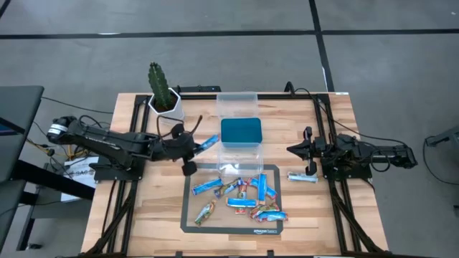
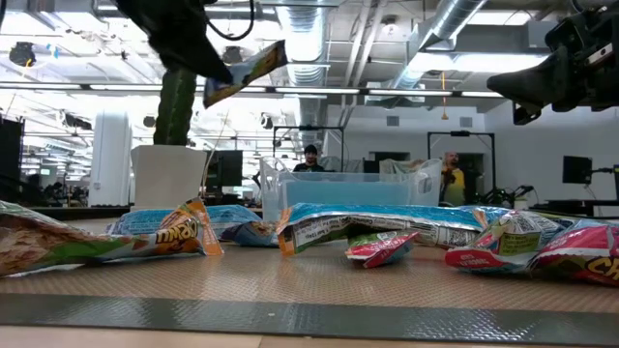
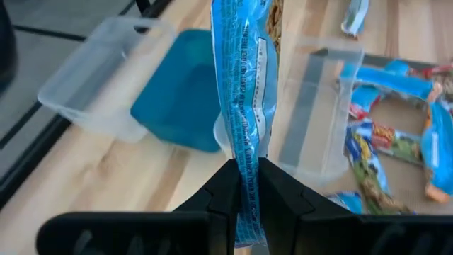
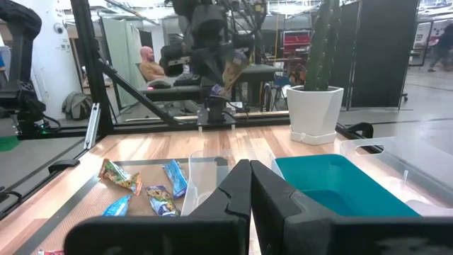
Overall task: Pick and place Granola Bars by type
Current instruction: Put the blue granola bar into the bottom transparent bin
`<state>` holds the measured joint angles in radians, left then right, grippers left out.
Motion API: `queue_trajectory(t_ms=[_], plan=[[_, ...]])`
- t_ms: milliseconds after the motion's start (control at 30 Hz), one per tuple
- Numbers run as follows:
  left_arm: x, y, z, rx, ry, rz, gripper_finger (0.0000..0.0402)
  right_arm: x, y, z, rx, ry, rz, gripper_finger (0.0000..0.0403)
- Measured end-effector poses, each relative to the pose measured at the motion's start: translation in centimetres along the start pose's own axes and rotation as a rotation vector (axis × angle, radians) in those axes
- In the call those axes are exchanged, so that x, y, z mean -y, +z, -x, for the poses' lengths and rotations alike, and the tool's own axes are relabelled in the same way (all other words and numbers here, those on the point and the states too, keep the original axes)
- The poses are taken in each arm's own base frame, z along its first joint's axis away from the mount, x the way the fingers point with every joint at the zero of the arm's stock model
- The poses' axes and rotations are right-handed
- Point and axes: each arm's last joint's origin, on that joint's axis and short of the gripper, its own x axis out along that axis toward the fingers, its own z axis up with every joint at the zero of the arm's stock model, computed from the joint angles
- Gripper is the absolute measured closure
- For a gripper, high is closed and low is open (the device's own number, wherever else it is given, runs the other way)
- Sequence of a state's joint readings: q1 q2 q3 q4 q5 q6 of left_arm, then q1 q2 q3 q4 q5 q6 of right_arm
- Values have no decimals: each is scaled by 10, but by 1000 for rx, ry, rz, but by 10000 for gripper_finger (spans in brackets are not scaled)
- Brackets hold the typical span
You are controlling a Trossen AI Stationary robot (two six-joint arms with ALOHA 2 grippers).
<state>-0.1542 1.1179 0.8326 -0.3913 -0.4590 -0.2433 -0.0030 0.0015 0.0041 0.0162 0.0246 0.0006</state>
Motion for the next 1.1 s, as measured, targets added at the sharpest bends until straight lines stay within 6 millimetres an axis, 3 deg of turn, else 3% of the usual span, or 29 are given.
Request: queue_trajectory(t_ms=[333, 700, 833, 1100], plan=[[-11, 34, -20, 7, -7, -65, 364, 0, 0, 0, 0, 0, 0, 403], [21, 87, -77, -183, -118, -315, 364, 0, 0, 0, 0, 0, 0, 403], [40, 88, -103, -261, -183, -385, 364, 0, 0, 0, 0, 0, 0, 403], [59, 62, -145, -397, -189, -452, 364, 0, 0, 0, 0, 0, 0, 403]])
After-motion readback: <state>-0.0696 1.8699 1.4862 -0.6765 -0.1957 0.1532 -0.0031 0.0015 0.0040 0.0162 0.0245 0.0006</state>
